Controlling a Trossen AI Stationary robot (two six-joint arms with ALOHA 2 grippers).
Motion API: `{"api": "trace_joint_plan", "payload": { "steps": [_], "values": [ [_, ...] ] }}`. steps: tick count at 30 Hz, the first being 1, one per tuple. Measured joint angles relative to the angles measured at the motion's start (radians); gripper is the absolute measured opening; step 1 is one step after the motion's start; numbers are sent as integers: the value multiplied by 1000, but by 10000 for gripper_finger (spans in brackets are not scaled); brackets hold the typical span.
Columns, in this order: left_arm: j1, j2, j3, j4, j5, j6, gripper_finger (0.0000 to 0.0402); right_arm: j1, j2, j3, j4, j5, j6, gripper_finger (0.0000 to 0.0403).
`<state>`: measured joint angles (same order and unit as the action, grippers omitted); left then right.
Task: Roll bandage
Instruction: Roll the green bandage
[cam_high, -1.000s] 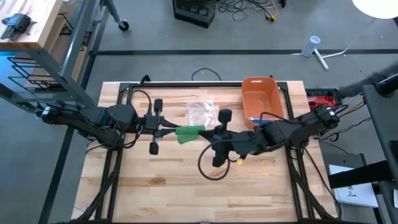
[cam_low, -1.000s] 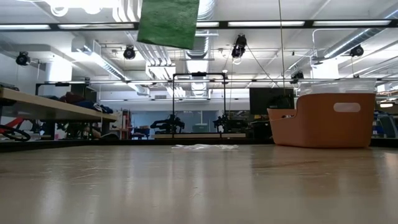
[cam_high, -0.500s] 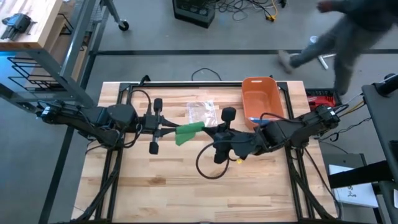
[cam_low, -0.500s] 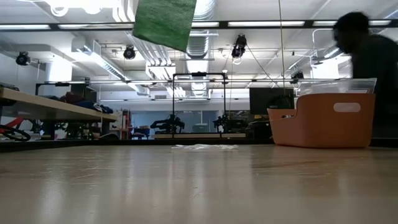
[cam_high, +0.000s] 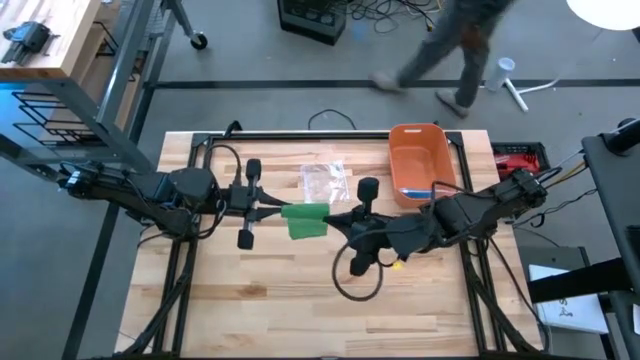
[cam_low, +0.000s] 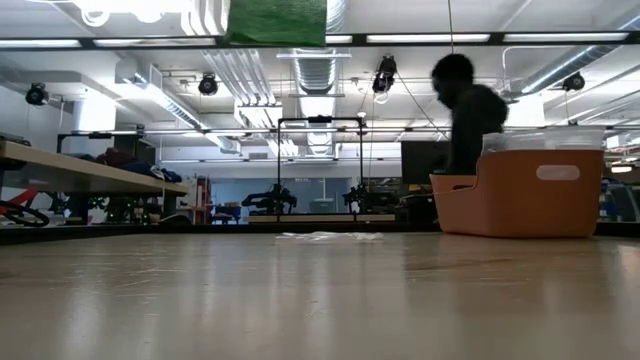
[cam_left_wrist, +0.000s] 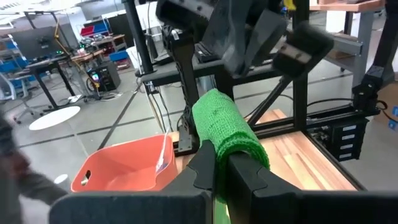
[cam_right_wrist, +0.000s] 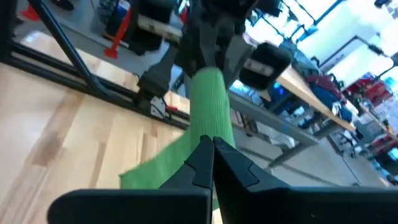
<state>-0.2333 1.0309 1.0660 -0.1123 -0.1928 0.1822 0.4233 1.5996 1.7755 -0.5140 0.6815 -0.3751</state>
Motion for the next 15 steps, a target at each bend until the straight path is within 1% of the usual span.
{"api": "trace_joint_plan", "payload": {
  "steps": [3,6,13,15],
  "values": [
    [-4,0,0,3,28,3,4,-18,6,-7,-17,0,21,0],
    [-14,0,0,4,34,23,4,-34,5,-16,-22,-2,48,0],
    [-61,0,-3,22,25,145,2,-50,4,-16,-140,-9,194,0],
    [-65,0,-3,53,47,177,2,-50,4,-17,-179,1,229,0]
  ]
}}
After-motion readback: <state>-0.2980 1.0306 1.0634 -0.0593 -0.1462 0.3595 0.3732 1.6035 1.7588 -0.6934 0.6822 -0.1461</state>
